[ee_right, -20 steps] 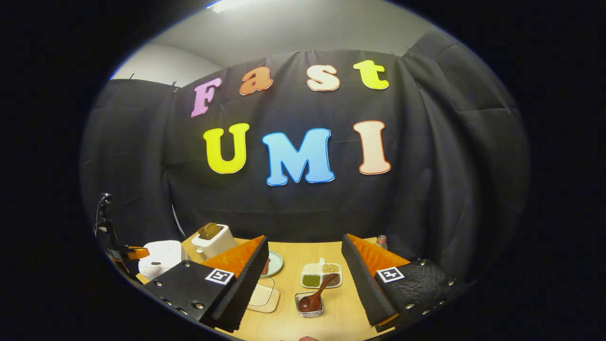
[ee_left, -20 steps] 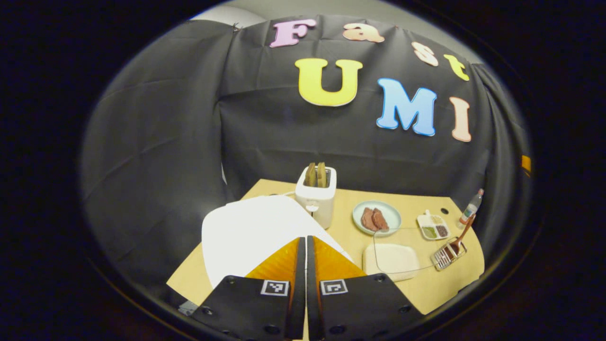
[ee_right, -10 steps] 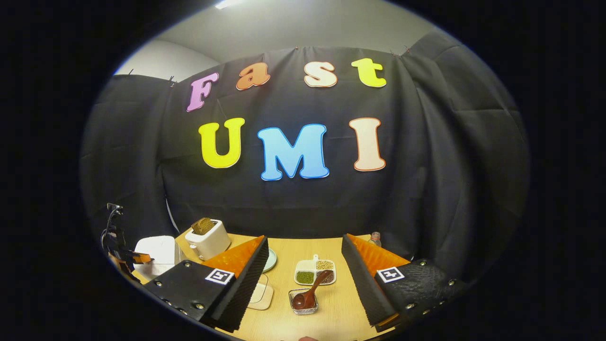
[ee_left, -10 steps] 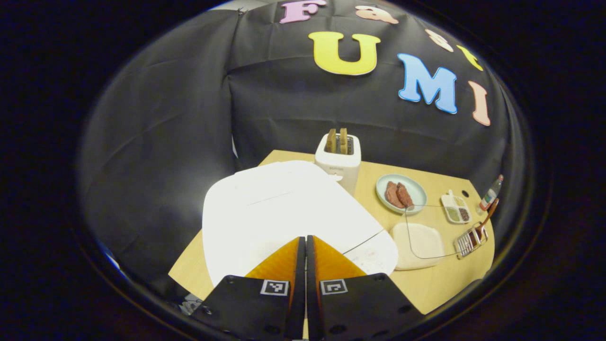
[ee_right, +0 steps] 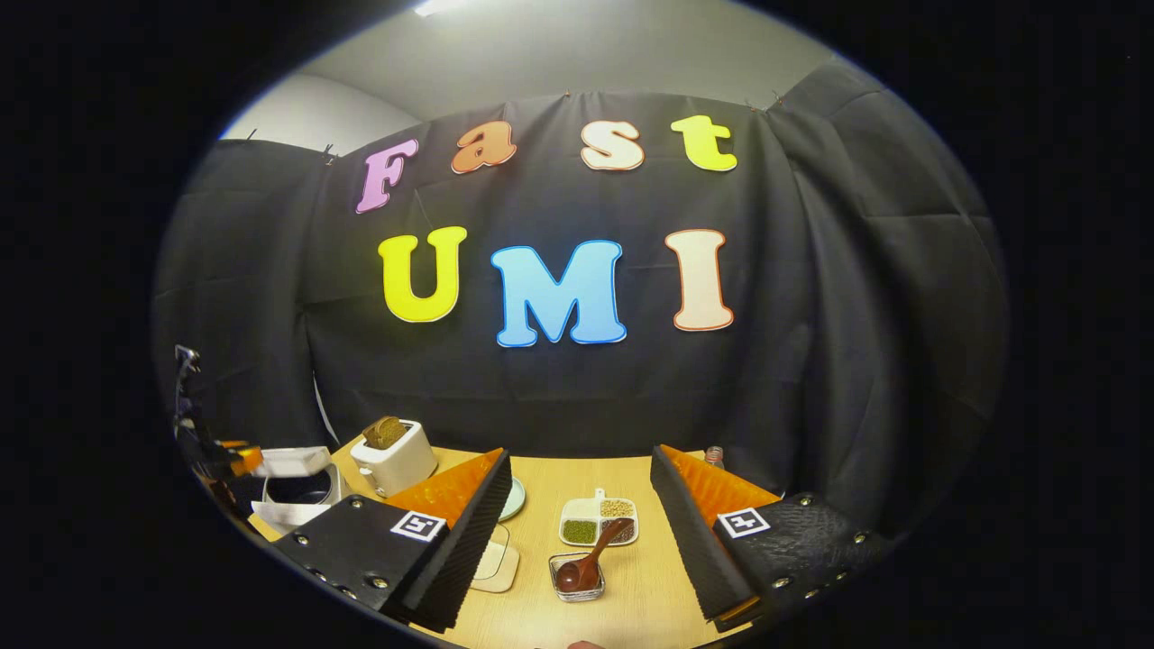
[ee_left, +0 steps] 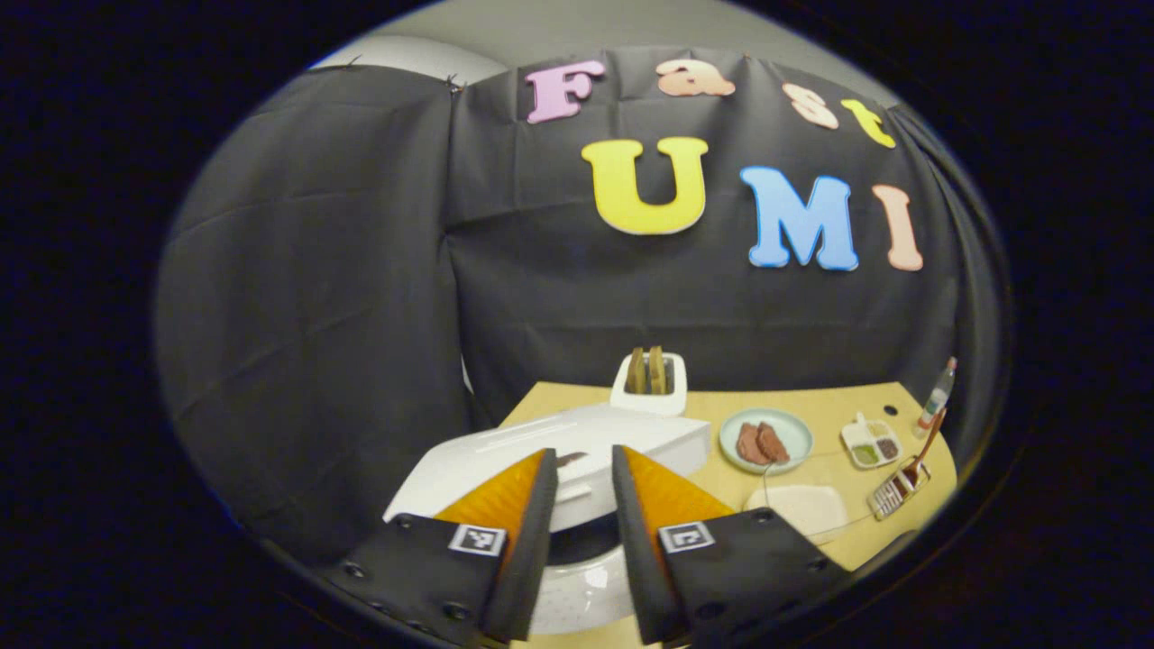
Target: Close the left gripper, press the button to open the rice cooker; take a wooden spoon from the chopstick holder with the right hand, scoop a spoonful of rice and pour it into the rice cooker, then put the wooden spoon back into the chopstick holder.
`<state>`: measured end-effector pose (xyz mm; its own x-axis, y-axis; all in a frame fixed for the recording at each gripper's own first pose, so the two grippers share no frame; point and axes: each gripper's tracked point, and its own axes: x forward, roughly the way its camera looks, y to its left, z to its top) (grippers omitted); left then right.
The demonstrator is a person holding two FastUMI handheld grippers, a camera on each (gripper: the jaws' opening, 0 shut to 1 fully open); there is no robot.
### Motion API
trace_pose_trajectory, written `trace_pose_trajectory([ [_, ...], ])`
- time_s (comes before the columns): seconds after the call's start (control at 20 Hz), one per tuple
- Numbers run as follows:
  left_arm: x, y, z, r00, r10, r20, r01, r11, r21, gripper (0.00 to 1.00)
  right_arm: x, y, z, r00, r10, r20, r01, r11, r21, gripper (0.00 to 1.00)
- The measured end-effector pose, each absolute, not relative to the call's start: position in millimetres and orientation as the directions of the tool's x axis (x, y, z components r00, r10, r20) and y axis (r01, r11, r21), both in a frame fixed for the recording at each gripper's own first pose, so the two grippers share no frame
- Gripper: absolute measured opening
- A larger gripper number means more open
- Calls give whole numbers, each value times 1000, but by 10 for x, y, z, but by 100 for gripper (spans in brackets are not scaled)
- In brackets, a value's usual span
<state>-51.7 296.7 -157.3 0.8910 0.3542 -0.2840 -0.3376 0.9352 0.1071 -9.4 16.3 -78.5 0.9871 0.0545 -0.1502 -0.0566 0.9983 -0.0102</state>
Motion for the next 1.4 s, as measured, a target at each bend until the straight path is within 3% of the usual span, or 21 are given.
trace_pose_trajectory([
  [0.05,-510,2893,-1432,906,330,-266,-315,944,97,82,-99,179,-805,986,56,-155,-58,998,-7,94],
  [0.3,-435,2659,-1031,944,282,-173,-267,958,109,83,-146,235,-822,987,52,-154,-55,998,-12,94],
  [0.35,-417,2589,-937,951,269,-150,-255,961,105,88,-152,226,-814,988,45,-151,-48,999,-14,94],
  [0.4,-423,2539,-835,958,257,-126,-246,964,100,85,-166,223,-816,988,38,-149,-40,999,-14,94],
  [0.45,-413,2471,-762,964,242,-109,-232,968,94,92,-176,219,-808,989,30,-145,-32,999,-11,94],
  [0.5,-398,2384,-726,970,222,-99,-214,973,84,84,-187,208,-805,990,19,-142,-20,1000,-8,94],
  [0.55,-387,2301,-699,976,199,-91,-193,978,75,88,-201,201,-800,990,7,-138,-8,1000,-7,94],
  [0.65,-382,2184,-665,984,165,-69,-160,984,76,84,-230,186,-808,991,-17,-131,16,1000,-8,94],
  [0.8,-324,2014,-588,993,109,-47,-106,992,64,93,-260,132,-808,992,-58,-111,56,998,-21,94],
  [0.9,-313,1904,-535,996,81,-28,-80,995,53,90,-269,91,-814,992,-77,-97,75,997,-21,94],
  [1.0,-303,1758,-515,998,50,-24,-48,998,51,95,-258,29,-847,992,-89,-93,88,996,-20,94],
  [1.05,-296,1680,-490,999,34,-20,-33,998,55,92,-243,-10,-878,991,-94,-96,93,996,-13,94],
  [1.35,-252,1270,-406,1000,14,2,-14,998,55,92,-53,-221,-1240,983,-94,-157,98,995,14,94],
  [1.4,-254,1240,-373,1000,20,17,-21,998,55,95,-5,-254,-1311,983,-89,-161,93,996,14,94],
])
